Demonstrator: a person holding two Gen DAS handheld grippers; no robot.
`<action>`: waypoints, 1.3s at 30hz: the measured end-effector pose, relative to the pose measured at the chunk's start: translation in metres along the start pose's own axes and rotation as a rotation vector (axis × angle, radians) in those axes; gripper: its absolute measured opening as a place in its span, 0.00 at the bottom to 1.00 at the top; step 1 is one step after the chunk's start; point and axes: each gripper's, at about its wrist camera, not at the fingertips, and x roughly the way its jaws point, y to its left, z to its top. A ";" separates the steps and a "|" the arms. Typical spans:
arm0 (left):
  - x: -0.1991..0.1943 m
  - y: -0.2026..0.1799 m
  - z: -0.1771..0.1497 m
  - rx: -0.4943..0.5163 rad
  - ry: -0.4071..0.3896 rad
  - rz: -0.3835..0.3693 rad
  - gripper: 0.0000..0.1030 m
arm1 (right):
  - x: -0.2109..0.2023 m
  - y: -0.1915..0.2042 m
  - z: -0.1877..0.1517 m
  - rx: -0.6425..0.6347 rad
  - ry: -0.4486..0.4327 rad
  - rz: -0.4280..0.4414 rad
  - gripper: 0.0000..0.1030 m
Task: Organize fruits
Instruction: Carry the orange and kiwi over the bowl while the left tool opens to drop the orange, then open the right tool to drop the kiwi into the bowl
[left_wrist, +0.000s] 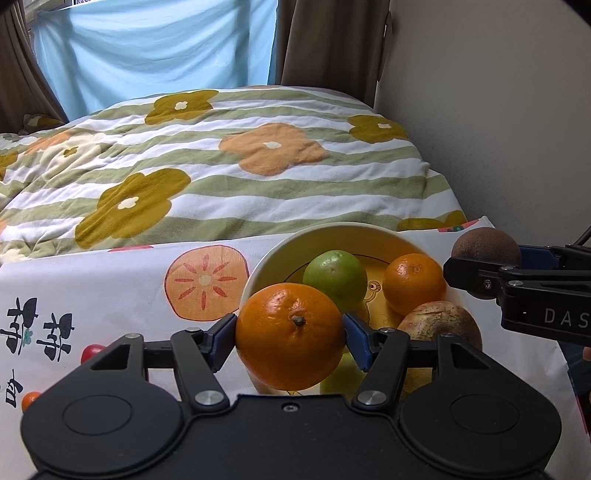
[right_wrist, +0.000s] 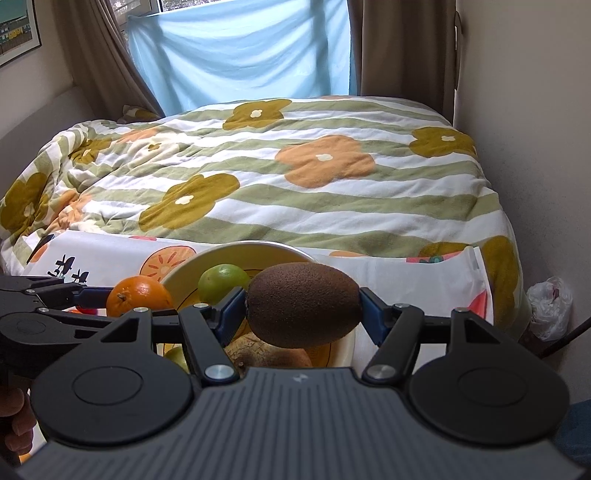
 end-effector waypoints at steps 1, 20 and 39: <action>0.003 0.000 0.001 -0.002 0.003 -0.001 0.64 | 0.002 -0.001 0.001 0.001 0.001 0.001 0.78; -0.003 0.000 0.007 -0.005 -0.035 0.001 0.94 | 0.033 0.000 0.016 -0.003 0.008 0.018 0.78; -0.029 0.022 -0.009 -0.063 -0.018 0.097 0.94 | 0.088 0.016 0.026 -0.034 0.018 0.053 0.78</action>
